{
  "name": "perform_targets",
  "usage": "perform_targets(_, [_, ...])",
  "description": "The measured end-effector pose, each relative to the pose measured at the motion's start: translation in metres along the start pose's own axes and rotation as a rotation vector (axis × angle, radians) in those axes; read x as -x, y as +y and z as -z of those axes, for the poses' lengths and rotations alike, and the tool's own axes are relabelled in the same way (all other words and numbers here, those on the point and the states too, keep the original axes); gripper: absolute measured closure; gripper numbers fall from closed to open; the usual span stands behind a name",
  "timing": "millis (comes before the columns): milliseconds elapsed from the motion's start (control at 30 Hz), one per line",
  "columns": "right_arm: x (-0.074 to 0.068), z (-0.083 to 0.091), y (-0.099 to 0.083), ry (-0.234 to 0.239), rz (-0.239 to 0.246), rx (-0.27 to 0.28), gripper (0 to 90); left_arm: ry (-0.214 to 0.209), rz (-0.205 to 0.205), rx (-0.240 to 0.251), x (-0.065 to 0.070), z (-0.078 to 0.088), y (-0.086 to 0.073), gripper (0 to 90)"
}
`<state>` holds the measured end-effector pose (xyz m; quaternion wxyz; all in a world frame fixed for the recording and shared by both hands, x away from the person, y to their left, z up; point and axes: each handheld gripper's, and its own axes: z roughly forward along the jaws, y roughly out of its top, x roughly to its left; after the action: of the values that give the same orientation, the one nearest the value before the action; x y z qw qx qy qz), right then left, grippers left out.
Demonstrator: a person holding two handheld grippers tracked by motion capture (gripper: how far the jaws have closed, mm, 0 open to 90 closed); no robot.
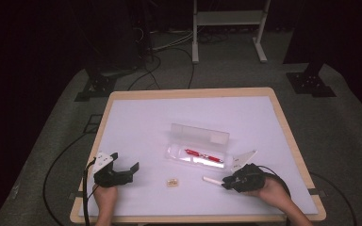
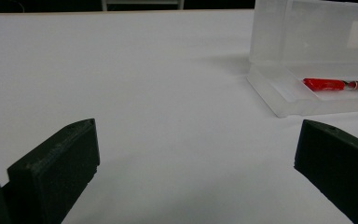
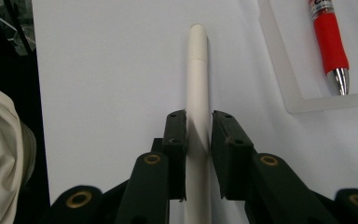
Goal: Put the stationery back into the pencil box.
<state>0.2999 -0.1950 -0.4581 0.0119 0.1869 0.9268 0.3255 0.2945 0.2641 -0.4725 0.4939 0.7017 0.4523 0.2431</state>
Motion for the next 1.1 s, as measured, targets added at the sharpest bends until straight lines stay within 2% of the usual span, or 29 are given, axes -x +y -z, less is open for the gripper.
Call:
perform_targets(300, [-0.001, -0.001, -0.001, 0.000, 0.004, -0.002, 77.5, 0.001, 0.002, 0.000, 0.000, 0.000, 0.000, 0.0])
perform_targets(633, [-0.001, 0.006, 0.002, -0.005, 0.010, 0.017, 77.8, 0.002, 0.002, 0.000, 0.000, 0.000, 0.000, 0.0])
perform_targets(833, [0.002, 0.011, 0.008, -0.009, 0.027, 0.021, 77.9, 0.000, 0.004, 0.000, 0.000, 0.000, 0.000, 0.0])
perform_targets(967, [0.003, 0.013, 0.014, -0.012, 0.019, 0.028, 77.9, 0.000, 0.004, 0.002, 0.000, 0.000, 0.000, 0.0])
perform_targets(1100, [0.004, 0.014, 0.022, -0.013, 0.043, 0.021, 77.9, -0.001, 0.006, 0.004, -0.001, 0.000, 0.000, 0.0])
